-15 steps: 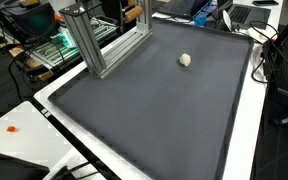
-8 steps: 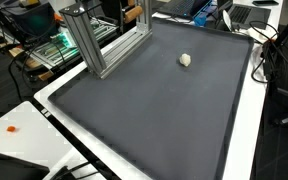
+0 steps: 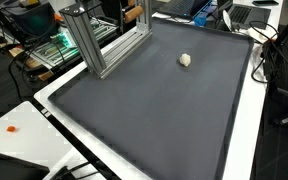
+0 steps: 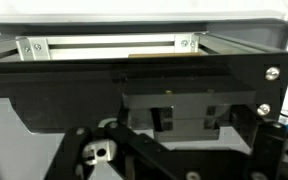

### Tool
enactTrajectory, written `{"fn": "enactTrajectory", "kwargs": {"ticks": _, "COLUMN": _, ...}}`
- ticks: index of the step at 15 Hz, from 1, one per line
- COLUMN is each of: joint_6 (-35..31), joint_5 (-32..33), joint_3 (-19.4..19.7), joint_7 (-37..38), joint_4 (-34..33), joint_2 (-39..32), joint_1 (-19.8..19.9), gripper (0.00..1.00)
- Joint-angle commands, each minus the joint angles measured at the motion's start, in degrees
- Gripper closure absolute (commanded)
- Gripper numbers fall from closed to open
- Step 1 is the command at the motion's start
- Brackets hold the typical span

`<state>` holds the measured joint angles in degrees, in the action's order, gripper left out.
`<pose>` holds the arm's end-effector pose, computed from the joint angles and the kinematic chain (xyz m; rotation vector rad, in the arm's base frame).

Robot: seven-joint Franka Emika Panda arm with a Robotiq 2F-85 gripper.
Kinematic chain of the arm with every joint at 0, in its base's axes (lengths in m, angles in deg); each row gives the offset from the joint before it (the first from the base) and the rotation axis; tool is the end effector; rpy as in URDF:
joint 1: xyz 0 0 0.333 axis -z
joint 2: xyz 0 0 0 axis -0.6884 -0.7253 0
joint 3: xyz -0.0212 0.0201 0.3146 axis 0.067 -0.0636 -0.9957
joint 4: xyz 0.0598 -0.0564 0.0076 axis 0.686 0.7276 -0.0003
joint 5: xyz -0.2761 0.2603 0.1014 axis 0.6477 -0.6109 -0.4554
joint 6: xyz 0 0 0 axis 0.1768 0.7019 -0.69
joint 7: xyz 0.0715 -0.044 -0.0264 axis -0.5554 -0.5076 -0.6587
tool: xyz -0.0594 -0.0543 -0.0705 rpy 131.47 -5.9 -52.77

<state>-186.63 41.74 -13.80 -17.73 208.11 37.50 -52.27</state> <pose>0.3039 0.1416 0.4733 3.1378 0.0725 0.0808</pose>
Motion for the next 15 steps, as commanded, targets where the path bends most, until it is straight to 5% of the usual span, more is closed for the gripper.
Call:
{"fn": "enactTrajectory", "kwargs": {"ticks": 1, "joint_6": -0.1, "joint_5": -1.1, "joint_3": -0.4, "joint_7": 1.7, "joint_4": 1.8, "joint_2": 1.8, "joint_1": -1.0, "gripper": 0.00}}
{"fn": "enactTrajectory", "kwargs": {"ticks": 15, "joint_6": -0.8, "joint_5": -1.5, "joint_3": -1.8, "joint_7": 3.5, "joint_4": 1.6, "joint_2": 0.7, "joint_1": -1.8, "gripper": 0.00}}
